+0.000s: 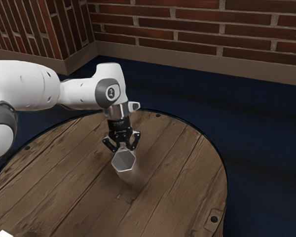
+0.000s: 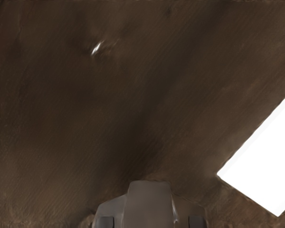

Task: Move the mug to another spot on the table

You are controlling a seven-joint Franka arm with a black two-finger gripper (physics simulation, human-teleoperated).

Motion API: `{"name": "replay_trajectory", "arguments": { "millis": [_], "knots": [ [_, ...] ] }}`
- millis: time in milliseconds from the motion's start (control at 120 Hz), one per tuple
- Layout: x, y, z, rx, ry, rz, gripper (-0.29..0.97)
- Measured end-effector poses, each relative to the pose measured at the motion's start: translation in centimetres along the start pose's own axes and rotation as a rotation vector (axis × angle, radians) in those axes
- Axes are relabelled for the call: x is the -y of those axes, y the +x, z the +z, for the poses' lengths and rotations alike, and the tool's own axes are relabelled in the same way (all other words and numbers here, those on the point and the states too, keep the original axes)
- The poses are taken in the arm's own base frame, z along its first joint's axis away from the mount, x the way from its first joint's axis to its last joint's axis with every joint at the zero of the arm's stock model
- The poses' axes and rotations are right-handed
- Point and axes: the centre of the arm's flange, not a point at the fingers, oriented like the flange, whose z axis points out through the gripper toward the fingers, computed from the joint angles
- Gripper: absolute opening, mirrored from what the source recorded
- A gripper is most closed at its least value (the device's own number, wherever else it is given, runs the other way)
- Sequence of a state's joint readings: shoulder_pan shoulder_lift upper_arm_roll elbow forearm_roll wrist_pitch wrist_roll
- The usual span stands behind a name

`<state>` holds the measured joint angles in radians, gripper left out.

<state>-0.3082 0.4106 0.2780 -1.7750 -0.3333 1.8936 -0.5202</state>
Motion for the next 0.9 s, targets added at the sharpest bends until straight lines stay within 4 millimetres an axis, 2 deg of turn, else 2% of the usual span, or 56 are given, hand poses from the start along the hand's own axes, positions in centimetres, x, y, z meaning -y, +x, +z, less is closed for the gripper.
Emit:
{"name": "replay_trajectory", "arguments": {
  "millis": [67, 167, 325, 592, 708, 900],
  "knots": [
    [3.5, -0.4, -0.3, 0.017, 0.008, -0.047, 0.01],
    [7.2, 0.3, -0.1, 0.030, 0.027, -0.111, 0.00],
    [10.3, 2.3, 0.9, 0.040, 0.057, -0.178, 0.02],
    [11.3, 3.6, 4.6, 0.080, 0.105, -0.214, -0.05],
    [11.3, 3.8, 5.1, 0.085, 0.106, -0.219, -0.07],
    [11.2, 4.0, 5.6, 0.088, 0.095, -0.224, 0.18]
  ]
}}
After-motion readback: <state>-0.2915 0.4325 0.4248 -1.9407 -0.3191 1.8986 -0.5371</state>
